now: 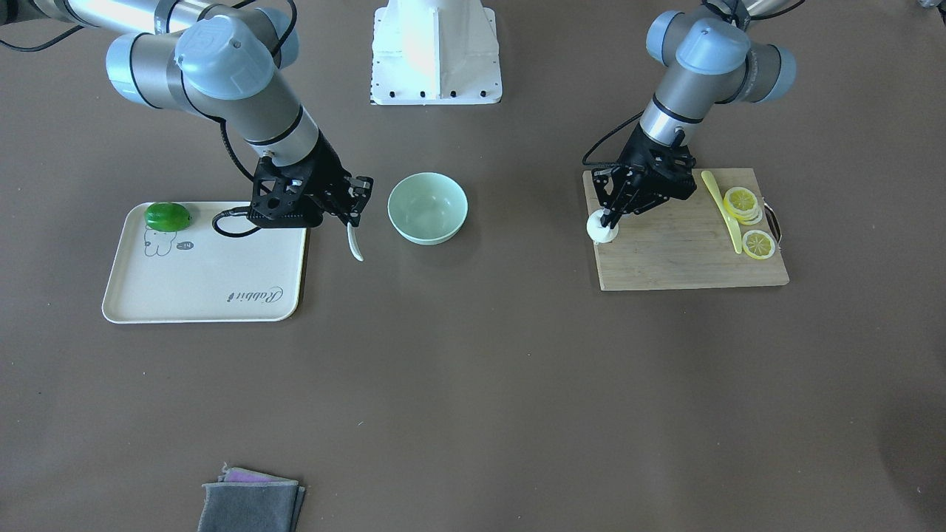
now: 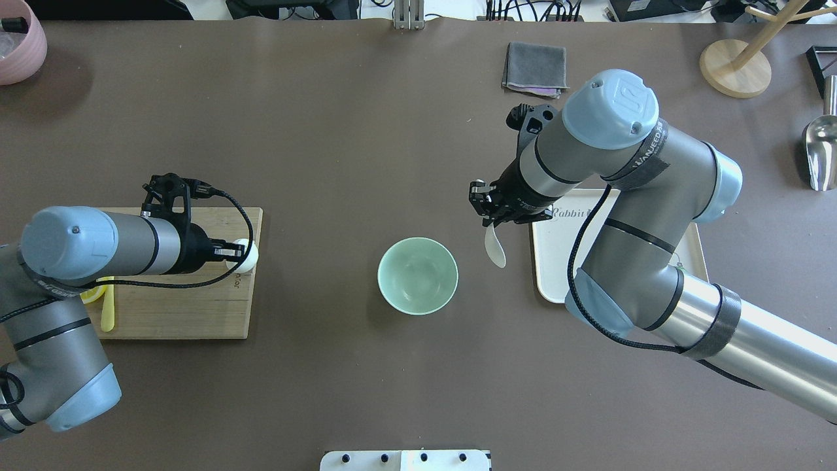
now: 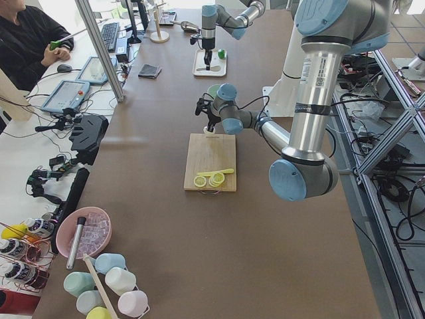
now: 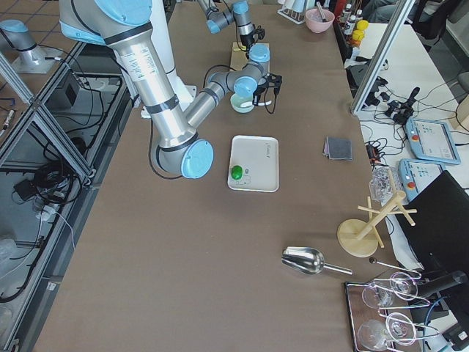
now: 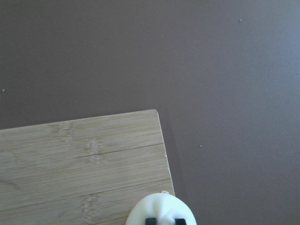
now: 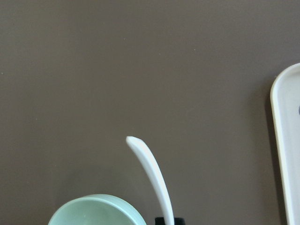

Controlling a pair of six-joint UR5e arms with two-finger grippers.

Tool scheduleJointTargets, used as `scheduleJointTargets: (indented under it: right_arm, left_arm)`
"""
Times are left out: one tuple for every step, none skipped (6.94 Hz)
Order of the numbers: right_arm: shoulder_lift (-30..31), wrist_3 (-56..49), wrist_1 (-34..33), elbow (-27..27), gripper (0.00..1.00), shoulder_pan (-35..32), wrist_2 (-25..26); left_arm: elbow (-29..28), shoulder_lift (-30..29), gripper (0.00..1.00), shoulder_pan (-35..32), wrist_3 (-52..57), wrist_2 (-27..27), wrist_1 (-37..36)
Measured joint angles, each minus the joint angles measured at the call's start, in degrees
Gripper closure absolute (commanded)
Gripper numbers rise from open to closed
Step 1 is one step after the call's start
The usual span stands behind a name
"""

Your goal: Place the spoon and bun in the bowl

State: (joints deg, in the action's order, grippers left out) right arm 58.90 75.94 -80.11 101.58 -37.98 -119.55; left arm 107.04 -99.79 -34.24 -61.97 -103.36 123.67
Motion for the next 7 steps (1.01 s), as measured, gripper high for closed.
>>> scheduleJointTargets:
  right_arm:
    - [-0.74,0.45,-0.15,-0.01,1.0,0.96,0.61]
    - [-1.85,1.2,-0.22,-0.25,1.0,2.53,2.12]
    - [-3.35,2.08,-0.58,-0.72,1.0,4.56,4.29]
    - [-5.21,3.0,-1.16,-1.85,1.0,6.48,6.59]
    - [-7.06,3.64,-1.45,-3.68,1.0,7.85,8.42]
    - [-8.0,3.91,-1.54,-5.03,0.89,8.55,9.24]
    - [-8.25,3.96,-1.56,-5.79,0.01,8.84,9.5]
  left_arm:
    - [0.85,-1.24,1.0,-1.68,0.01,-2.08,-1.62]
    - [1.05,-2.32,1.0,-2.94,0.13,-3.15,-2.68]
    - [1.0,-3.22,1.0,-3.94,0.38,-3.85,-3.4]
    - [0.97,-3.74,1.0,-4.94,0.53,-4.91,-3.72]
    - [0.97,-3.98,1.0,-5.77,0.59,-5.97,-3.83]
    - [0.97,-4.08,1.0,-6.11,0.6,-6.45,-3.87]
    - [0.95,-4.13,1.0,-6.22,0.57,-6.61,-3.87]
